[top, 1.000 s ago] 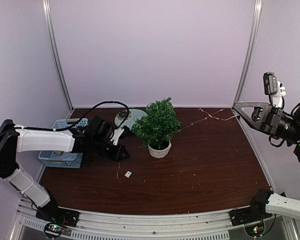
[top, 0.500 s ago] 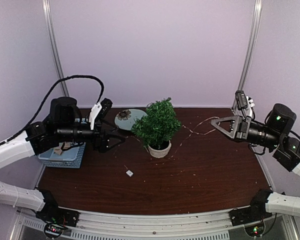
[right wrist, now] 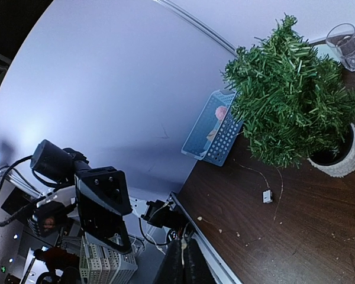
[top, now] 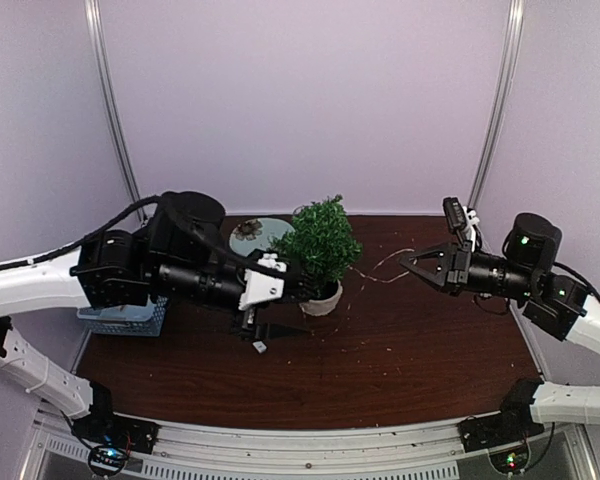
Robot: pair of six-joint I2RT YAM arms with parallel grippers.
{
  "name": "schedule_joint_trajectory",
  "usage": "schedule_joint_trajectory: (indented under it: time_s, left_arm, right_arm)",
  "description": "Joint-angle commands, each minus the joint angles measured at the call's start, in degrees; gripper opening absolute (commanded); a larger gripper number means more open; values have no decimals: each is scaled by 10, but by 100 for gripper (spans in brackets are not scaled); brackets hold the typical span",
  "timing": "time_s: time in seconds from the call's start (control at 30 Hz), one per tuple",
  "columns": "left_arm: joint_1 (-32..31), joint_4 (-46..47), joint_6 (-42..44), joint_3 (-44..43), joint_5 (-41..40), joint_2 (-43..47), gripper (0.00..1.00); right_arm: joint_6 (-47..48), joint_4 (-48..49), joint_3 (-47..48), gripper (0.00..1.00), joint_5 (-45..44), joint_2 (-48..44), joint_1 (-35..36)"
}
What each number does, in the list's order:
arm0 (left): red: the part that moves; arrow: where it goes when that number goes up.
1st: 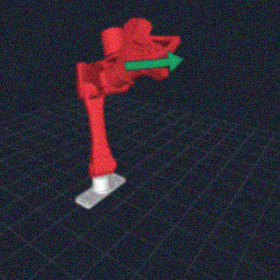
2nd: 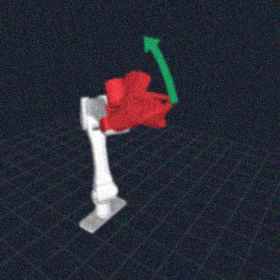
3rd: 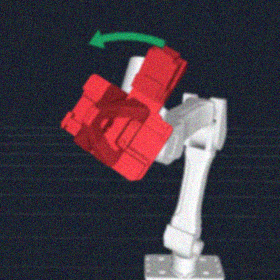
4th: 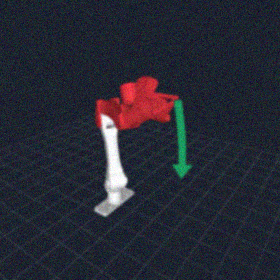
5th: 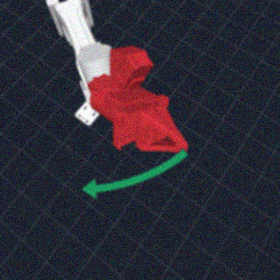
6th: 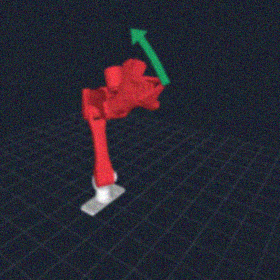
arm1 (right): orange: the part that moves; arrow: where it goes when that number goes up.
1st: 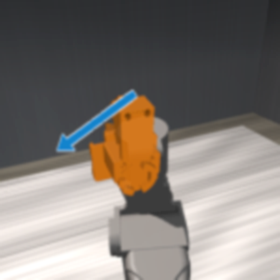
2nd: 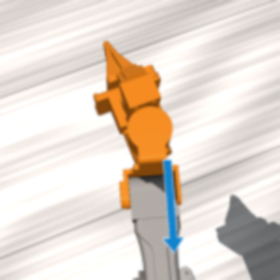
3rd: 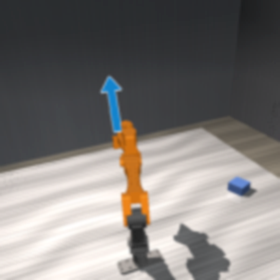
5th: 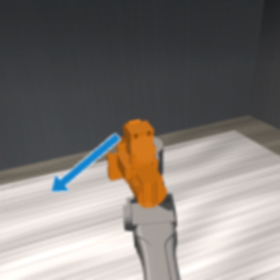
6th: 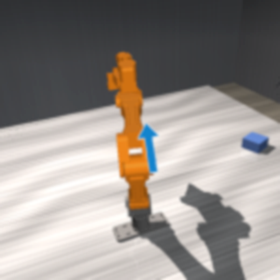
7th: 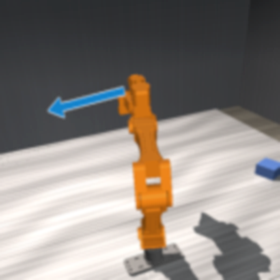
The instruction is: Decorate the small christmas tree
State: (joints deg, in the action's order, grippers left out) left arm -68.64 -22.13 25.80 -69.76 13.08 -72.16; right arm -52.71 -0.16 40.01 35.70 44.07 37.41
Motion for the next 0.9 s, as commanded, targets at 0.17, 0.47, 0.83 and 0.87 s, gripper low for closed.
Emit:
schedule_joint_trajectory:
  time_s: [0.17, 0.47, 0.83, 0.87]
  left_arm:
    - [-45, 6, 149, -81, -68, -75, 54]
    - [-63, 7, 195, -112, -95, -125, 44]
    - [-77, 32, 228, -121, -187, -158, 21]
    - [-77, 34, 231, -121, -194, -159, 20]
  right_arm:
    - [1, 29, 2, 0, -4, 33, 49]
    - [2, 40, 3, 0, -5, 53, 70]
    - [8, 34, 4, 0, -3, 61, 80]
    - [8, 32, 4, 0, -3, 61, 81]
